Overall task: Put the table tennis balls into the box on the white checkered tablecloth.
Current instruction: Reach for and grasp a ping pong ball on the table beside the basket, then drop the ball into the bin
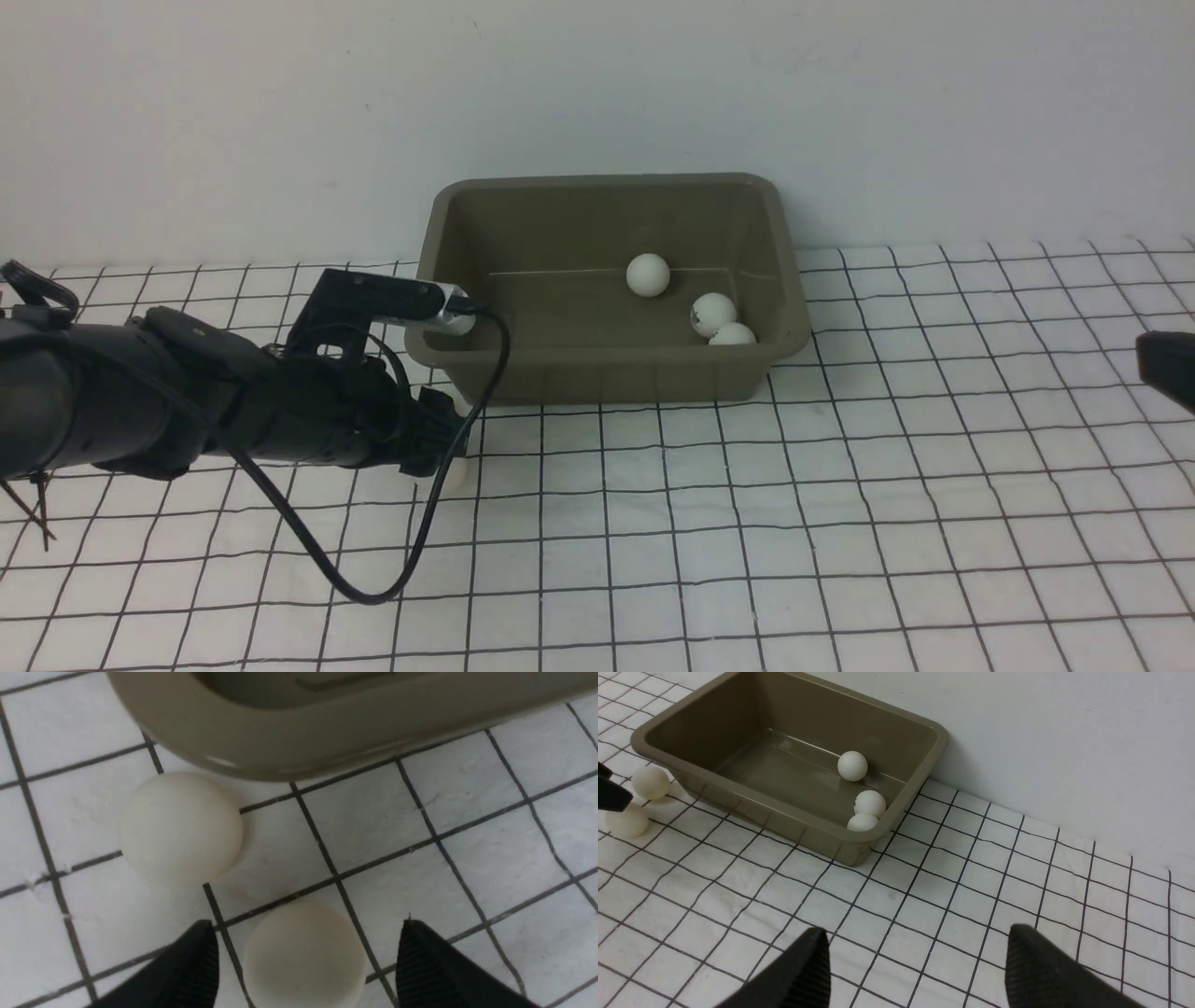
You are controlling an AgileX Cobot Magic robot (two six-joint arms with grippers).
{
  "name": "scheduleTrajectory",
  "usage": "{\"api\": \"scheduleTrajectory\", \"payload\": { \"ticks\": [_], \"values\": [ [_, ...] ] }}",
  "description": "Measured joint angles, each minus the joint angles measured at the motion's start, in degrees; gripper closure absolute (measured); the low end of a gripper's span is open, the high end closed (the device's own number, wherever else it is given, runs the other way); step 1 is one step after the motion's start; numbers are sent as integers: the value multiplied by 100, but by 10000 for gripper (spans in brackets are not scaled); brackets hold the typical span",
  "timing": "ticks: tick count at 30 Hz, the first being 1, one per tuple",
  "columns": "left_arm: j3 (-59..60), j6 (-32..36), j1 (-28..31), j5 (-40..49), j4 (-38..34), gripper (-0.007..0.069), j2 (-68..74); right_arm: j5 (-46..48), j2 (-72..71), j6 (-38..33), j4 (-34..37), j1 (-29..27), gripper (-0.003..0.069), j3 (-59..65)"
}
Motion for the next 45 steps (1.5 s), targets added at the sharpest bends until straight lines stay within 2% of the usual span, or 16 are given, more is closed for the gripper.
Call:
{"api": "scheduleTrajectory", "payload": {
  "ticks": [9,12,16,24,34,37,39,43,45],
  "values": [
    [0,13,-29,1,-168,177,352,-48,0,-13,0,0,198,0],
    [0,44,-29,6,-193,279,379,-52,0,-19,0,0,198,0],
    [0,106,-29,68,-204,279,369,-54,0,-19,0,0,198,0],
    [0,149,-36,749,-174,279,21,-59,0,-86,0,0,198,0],
    [0,265,-36,1964,-118,279,-806,-59,0,-129,0,0,198,0],
    [-62,687,-46,2310,-166,279,-1014,-59,0,-129,0,0,198,0],
    [-350,1342,-46,2334,-600,279,-1124,-59,0,-129,0,0,198,0],
    [-871,2110,-50,1568,-1545,279,-885,-59,0,-136,0,0,198,0],
    [-1073,2238,-50,1332,-1783,279,-711,-59,0,-141,0,0,198,0]
  ]
}}
